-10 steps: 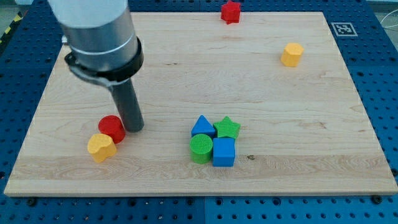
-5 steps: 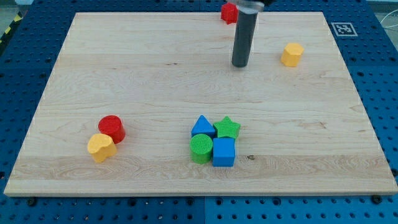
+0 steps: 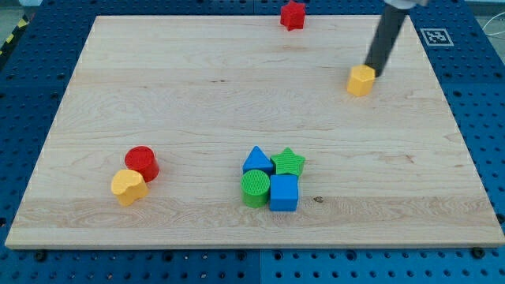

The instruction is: Slide the yellow hexagon closer to the red circle

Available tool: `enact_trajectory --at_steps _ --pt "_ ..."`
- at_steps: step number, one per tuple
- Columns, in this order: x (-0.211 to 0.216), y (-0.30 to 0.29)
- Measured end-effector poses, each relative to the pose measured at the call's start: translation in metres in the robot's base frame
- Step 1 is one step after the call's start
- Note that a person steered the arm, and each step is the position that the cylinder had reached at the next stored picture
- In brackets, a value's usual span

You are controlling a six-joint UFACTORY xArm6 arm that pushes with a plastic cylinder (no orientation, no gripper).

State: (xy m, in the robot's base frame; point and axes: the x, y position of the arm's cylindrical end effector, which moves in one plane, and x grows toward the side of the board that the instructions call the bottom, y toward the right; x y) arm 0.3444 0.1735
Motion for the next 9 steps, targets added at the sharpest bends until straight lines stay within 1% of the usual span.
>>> enact_trajectory --at_steps 1,2,3,4,5,6,7,8,9 --pt "0.012 -0.032" --pt "0.030 -0.026" --pt "0.021 -0.004" --pt "0.025 0.044" --pt "0.048 0.058" --pt "0.071 0.030" --pt "0.052 -0.002" --pt "0.049 -0.033" --pt "0.066 -0.059"
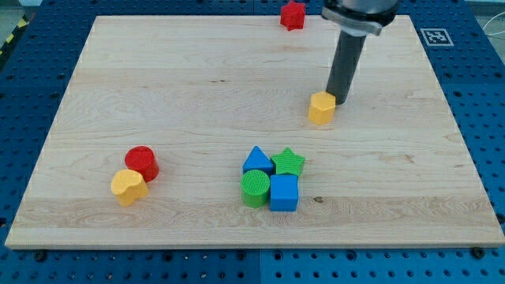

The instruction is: Slide the yellow hexagon closer to the red circle

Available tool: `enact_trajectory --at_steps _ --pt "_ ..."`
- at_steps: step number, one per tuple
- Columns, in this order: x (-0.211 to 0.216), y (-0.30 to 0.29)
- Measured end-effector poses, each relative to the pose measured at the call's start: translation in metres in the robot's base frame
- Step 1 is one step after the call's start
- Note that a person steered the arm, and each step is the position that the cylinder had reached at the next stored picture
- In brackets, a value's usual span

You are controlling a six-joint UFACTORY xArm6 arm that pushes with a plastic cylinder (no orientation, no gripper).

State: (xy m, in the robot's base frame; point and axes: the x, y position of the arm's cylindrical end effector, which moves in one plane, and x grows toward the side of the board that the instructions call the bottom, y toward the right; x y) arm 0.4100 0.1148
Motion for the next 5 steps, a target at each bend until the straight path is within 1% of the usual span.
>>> enact_trajectory --at_steps 1,3,4,5 --pt "0.020 -0.014" --pt "0.054 -0.004" --pt "0.056 -0.042" --pt "0.040 -0.060"
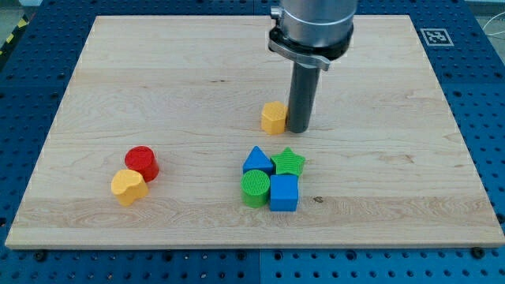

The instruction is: Slide the yellow hexagon closer to the red circle

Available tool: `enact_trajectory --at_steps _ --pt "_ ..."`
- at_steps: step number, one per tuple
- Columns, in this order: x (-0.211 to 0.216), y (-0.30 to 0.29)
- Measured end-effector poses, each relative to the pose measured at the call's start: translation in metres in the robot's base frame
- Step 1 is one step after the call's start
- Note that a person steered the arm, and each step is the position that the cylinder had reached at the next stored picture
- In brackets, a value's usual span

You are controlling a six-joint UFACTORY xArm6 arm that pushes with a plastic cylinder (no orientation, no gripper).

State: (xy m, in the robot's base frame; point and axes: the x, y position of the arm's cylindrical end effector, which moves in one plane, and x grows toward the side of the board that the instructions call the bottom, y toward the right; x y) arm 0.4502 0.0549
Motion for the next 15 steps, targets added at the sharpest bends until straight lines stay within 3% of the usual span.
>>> enact_trajectory --at_steps 3,6,8,10,13,15 --pt "-0.013 -0.078" --pt "-0.051 -0.120" --pt "-0.015 -0.179" --pt "-0.021 -0.179" --pt "0.020 -0.183" --pt "0.009 -0.148"
